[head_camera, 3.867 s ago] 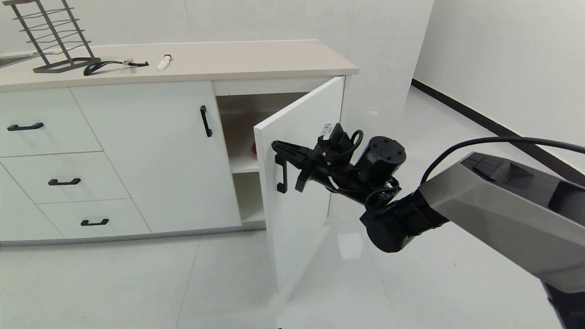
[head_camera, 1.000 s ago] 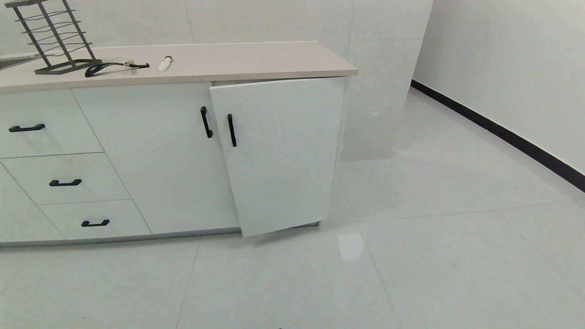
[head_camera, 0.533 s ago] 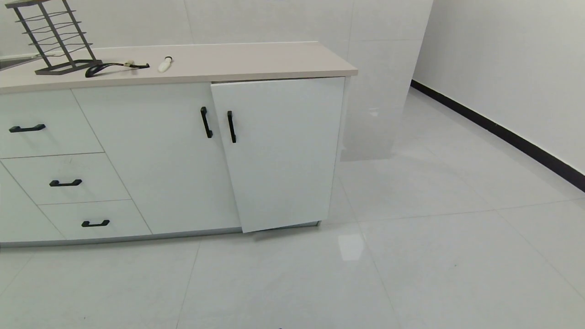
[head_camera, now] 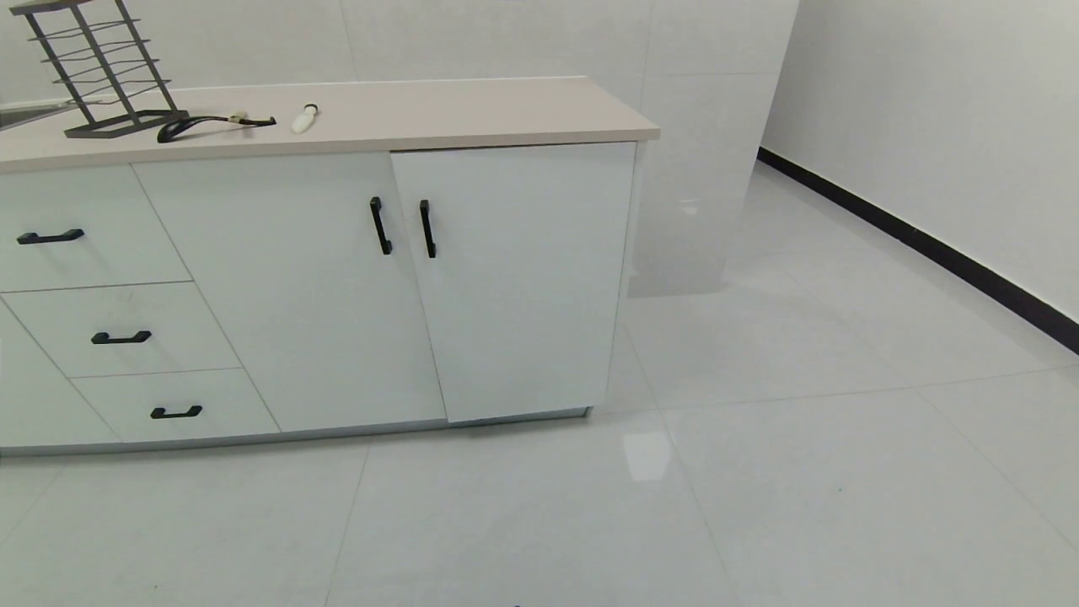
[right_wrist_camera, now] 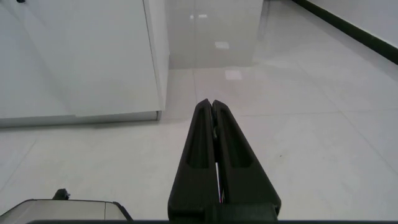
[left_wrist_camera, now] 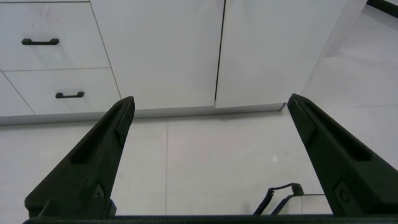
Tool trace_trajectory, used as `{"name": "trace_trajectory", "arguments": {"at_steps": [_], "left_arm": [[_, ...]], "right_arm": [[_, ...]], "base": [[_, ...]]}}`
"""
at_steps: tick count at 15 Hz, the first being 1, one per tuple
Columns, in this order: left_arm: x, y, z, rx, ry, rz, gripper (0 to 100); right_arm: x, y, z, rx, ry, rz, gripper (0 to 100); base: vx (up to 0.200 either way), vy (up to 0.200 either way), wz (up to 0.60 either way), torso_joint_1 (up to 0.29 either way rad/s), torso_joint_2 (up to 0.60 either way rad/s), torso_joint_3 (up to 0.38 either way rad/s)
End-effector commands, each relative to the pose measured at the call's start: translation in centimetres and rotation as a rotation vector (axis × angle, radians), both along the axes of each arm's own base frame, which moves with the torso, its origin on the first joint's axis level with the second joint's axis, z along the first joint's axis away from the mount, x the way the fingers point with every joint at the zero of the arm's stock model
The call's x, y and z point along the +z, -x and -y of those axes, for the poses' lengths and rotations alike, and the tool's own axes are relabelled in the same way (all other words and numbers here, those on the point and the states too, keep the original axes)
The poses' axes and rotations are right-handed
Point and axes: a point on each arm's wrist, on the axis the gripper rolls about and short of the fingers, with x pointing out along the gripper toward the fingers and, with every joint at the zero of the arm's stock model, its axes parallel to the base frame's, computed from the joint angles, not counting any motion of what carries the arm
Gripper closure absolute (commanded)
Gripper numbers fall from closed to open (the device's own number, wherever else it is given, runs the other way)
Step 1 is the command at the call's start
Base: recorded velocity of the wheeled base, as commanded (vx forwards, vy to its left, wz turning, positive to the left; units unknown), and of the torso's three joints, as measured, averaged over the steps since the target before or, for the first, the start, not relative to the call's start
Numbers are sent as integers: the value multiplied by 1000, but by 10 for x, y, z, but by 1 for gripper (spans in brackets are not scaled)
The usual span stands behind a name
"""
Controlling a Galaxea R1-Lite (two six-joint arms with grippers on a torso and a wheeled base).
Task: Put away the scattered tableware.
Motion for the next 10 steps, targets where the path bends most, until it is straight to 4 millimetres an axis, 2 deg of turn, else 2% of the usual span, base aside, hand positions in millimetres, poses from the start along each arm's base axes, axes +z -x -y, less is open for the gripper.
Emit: {"name": "trace_trajectory", "arguments": {"at_steps": [1,7,10], "left_arm": [[0,0,0,0,3,0,0],[0,0,0,0,3,0,0],[0,0,0,0,3,-1,0]], "right_arm": [[0,0,0,2,0,0,100],[0,0,0,0,0,-2,100],[0,0,0,0,0,-2,100]], "base": [[200,200,0,2,2,-2],[200,200,0,5,0,3],[0,200,0,6,6,1]]}}
